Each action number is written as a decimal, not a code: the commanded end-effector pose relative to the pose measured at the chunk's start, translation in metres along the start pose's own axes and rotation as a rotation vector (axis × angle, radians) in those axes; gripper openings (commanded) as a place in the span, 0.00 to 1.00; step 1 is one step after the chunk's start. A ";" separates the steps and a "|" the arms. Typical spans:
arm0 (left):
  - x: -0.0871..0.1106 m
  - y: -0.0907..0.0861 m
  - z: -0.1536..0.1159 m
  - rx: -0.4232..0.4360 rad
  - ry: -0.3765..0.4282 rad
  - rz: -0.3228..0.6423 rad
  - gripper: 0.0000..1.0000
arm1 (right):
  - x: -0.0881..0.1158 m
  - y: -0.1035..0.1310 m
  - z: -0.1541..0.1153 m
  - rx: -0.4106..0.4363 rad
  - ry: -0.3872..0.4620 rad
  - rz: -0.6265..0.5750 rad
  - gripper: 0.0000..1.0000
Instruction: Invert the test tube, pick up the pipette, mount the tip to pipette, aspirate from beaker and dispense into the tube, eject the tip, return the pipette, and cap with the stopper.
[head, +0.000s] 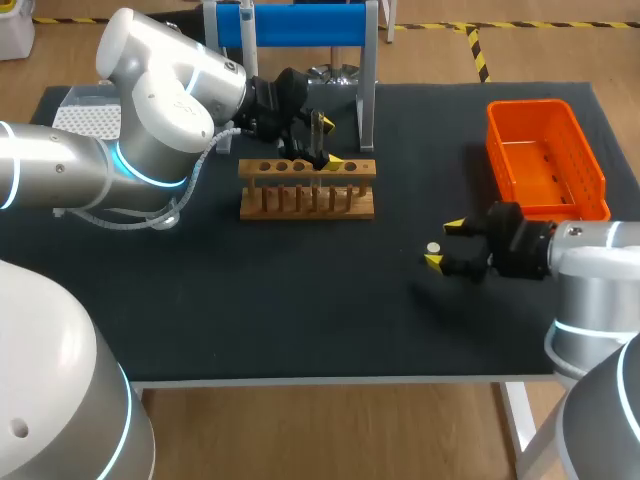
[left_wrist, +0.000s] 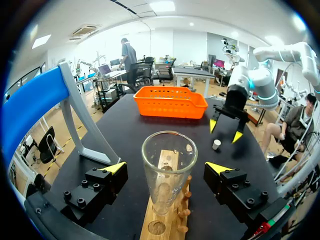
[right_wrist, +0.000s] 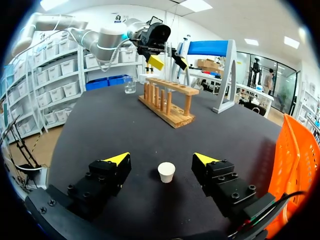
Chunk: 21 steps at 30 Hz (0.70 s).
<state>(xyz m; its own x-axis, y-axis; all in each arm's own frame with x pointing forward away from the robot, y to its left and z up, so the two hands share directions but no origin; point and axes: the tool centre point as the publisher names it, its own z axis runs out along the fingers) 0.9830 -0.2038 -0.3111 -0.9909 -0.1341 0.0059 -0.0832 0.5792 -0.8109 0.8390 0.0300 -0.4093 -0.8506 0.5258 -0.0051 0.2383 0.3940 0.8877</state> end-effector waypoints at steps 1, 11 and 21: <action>-0.001 0.000 0.000 -0.001 0.004 -0.001 1.00 | -0.001 -0.002 0.007 -0.003 -0.012 0.003 0.81; -0.001 0.000 0.000 -0.001 0.004 -0.001 1.00 | -0.002 -0.006 0.012 -0.003 -0.013 0.013 0.71; -0.001 0.000 0.000 -0.001 0.004 -0.001 1.00 | -0.004 -0.010 0.016 0.007 -0.021 0.018 0.59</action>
<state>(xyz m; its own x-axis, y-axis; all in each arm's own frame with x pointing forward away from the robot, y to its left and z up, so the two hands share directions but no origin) 0.9829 -0.2038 -0.3111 -0.9909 -0.1342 0.0059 -0.0833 0.5791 -0.8110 0.8468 0.0330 -0.4228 -0.8400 0.5426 0.0060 0.2582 0.3900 0.8839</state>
